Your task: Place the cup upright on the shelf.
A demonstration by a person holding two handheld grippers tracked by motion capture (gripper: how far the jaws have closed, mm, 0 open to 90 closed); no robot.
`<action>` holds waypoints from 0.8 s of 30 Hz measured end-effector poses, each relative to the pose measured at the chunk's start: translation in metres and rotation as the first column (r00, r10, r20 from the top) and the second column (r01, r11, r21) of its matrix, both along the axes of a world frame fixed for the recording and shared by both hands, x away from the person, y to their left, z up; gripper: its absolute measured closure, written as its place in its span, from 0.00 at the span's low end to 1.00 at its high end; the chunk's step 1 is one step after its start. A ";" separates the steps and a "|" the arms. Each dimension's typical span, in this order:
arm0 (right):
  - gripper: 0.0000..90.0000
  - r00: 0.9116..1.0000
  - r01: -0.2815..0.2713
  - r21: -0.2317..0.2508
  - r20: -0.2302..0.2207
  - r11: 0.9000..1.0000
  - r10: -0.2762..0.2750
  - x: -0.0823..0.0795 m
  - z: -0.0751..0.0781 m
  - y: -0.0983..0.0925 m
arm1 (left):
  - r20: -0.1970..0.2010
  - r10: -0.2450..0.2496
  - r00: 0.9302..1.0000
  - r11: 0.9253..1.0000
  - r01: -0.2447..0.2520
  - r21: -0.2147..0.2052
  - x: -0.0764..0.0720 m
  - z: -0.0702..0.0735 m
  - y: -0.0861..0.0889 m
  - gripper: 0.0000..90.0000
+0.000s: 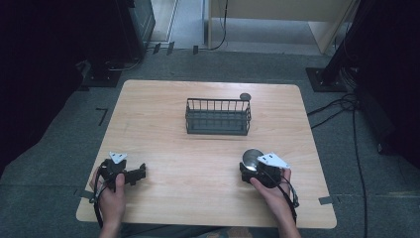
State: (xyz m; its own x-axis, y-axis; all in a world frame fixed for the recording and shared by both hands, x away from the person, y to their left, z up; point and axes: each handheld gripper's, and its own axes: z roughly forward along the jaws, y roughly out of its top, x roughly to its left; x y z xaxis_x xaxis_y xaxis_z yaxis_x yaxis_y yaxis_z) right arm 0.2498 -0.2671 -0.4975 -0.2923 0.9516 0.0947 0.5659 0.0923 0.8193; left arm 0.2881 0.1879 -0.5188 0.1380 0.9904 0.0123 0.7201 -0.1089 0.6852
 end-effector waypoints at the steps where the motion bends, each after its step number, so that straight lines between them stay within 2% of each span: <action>1: 0.19 1.000 0.000 0.000 0.000 1.000 0.000 0.000 0.000 0.000 | 0.000 0.000 1.000 1.000 0.000 0.000 0.000 0.000 0.000 0.00; 14: 0.19 0.999 -0.026 0.015 0.028 1.000 0.026 0.008 0.014 0.010 | 0.000 0.001 1.000 1.000 -0.001 0.000 0.000 0.000 0.000 0.00; 24: 0.19 0.997 -0.051 0.029 0.057 0.998 0.049 0.020 0.028 0.025 | 0.000 0.000 1.000 1.000 0.000 0.000 0.000 0.000 0.000 0.00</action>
State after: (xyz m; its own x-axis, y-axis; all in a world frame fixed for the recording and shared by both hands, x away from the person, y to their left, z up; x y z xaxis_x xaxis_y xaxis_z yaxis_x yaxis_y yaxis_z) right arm 0.2699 -0.2423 -0.4698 -0.3452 0.9326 0.1057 0.5144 0.0938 0.8524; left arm 0.2881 0.1879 -0.5188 0.1379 0.9904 0.0125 0.7199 -0.1089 0.6854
